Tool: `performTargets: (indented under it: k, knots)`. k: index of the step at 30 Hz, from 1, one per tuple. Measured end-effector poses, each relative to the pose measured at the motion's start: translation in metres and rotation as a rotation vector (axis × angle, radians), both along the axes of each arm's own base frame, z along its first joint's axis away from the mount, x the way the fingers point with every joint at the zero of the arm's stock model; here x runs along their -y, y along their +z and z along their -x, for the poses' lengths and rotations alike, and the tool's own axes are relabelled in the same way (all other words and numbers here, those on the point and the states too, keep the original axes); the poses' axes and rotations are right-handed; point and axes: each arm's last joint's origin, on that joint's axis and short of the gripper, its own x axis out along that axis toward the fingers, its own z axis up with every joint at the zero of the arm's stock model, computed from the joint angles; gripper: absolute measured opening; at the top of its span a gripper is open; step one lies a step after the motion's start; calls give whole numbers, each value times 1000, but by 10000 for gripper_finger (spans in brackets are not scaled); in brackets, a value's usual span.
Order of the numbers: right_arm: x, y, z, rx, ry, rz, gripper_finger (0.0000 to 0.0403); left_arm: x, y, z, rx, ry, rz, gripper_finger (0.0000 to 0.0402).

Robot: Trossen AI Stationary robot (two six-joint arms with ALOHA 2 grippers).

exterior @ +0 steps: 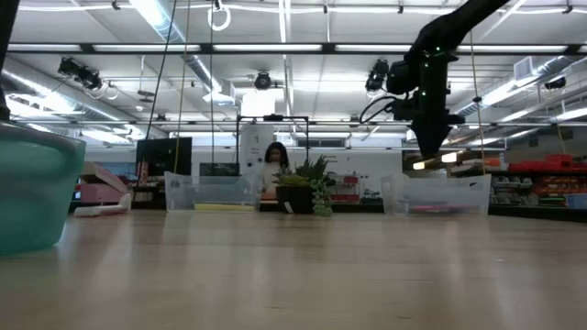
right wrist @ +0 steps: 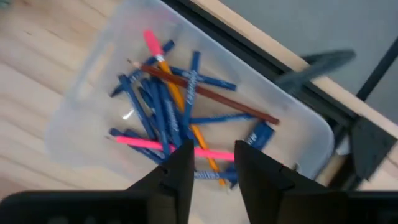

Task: Sort crayons/erasers/pens/pencils in bins
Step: Put the blue crayon into the right transparent bin, then adjust the right transparent bin

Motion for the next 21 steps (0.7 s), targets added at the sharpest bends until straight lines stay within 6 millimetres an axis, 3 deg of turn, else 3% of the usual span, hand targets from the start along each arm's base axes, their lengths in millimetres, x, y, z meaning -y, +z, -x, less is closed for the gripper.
performTargets:
  k: [4, 9, 18, 21]
  knots:
    - [-2, 7, 16, -36, -73, -11, 144, 3, 0, -1, 3, -2, 3, 97]
    - [-3, 10, 37, -119, -313, -19, 148, 5, 0, -1, 8, 2, 11, 91]
    - [0, 6, 36, -87, -467, -31, 137, 4, 2, -3, 39, 14, 11, 93]
    - [2, 4, 31, -50, -425, -41, 130, 5, 2, -3, 40, 13, 11, 90]
